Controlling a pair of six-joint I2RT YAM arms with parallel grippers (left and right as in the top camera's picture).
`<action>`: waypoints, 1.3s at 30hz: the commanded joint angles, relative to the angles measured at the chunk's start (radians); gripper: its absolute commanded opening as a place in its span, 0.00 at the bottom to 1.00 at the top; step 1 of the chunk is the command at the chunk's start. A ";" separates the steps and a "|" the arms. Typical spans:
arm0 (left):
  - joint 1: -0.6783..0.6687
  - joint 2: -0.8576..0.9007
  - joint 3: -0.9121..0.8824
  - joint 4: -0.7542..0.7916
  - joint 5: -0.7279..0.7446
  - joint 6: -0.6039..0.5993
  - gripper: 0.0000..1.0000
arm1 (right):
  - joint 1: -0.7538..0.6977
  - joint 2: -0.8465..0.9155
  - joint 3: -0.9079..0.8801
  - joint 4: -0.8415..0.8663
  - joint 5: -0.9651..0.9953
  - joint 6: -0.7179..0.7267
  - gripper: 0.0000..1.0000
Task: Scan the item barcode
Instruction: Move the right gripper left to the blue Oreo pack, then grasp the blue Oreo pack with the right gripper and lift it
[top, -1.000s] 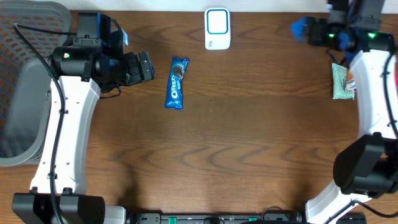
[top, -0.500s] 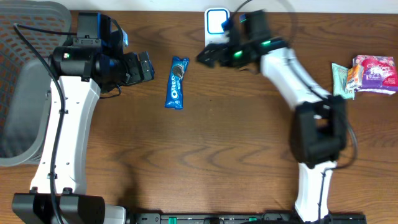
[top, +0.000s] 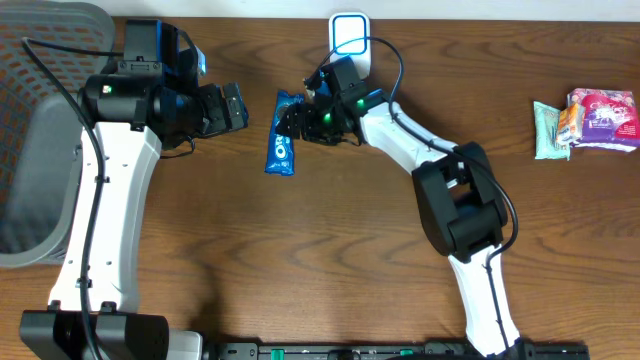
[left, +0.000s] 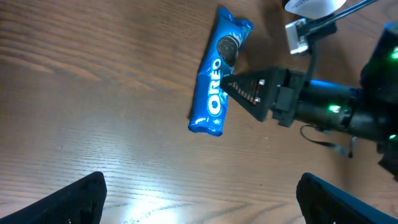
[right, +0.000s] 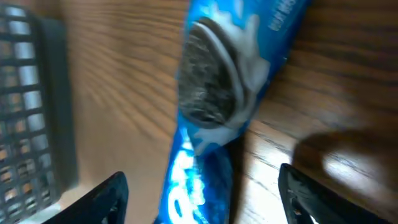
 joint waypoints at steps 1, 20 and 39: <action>0.002 0.002 -0.003 0.000 -0.010 0.013 0.98 | 0.041 0.006 0.003 -0.010 0.154 0.086 0.69; 0.002 0.002 -0.003 0.000 -0.010 0.013 0.98 | 0.148 0.024 0.003 0.040 0.414 0.189 0.01; 0.002 0.002 -0.003 0.000 -0.010 0.013 0.98 | -0.077 -0.221 0.010 0.035 -0.137 0.211 0.02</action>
